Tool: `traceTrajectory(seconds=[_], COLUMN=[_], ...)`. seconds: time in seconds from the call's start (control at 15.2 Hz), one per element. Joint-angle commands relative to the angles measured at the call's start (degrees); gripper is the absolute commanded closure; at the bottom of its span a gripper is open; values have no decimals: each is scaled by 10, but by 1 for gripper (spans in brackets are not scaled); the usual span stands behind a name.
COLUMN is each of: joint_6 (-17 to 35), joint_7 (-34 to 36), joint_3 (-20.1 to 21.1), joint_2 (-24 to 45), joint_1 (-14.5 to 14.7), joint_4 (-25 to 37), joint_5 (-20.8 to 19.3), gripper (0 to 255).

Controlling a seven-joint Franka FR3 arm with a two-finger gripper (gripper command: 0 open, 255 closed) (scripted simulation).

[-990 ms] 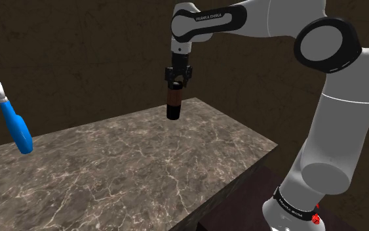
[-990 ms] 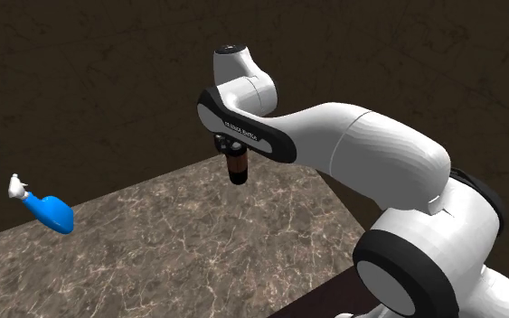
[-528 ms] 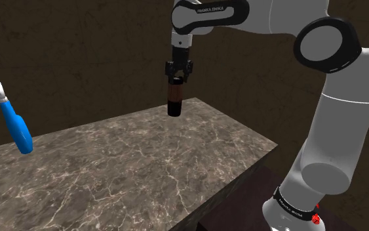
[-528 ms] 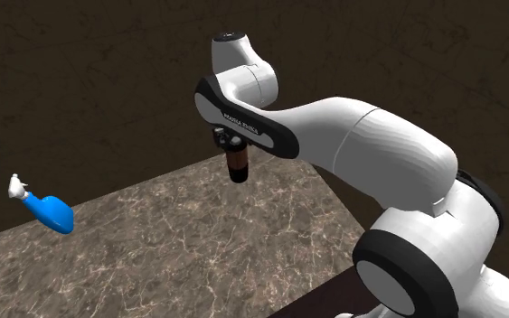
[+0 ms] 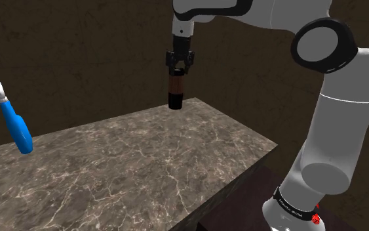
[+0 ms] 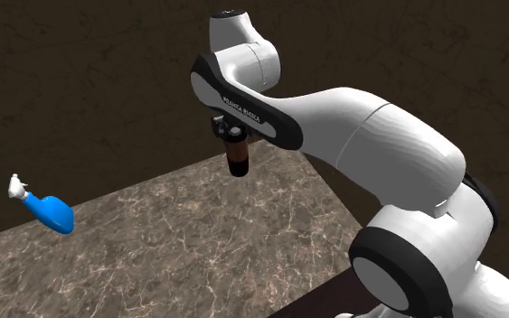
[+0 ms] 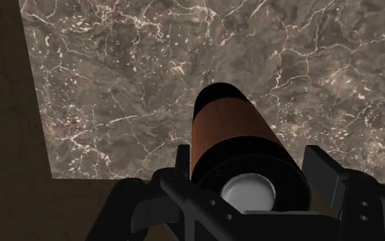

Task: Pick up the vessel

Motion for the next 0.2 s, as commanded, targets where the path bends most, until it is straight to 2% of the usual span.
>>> traceTrajectory(seconds=[0.0,0.13], joint_6=[-18,-19], joint_7=[1,1], joint_3=[0,0], joint_2=[5,5], joint_1=[0,0], joint_4=[24,25], joint_5=[0,0], gripper=[255,255])
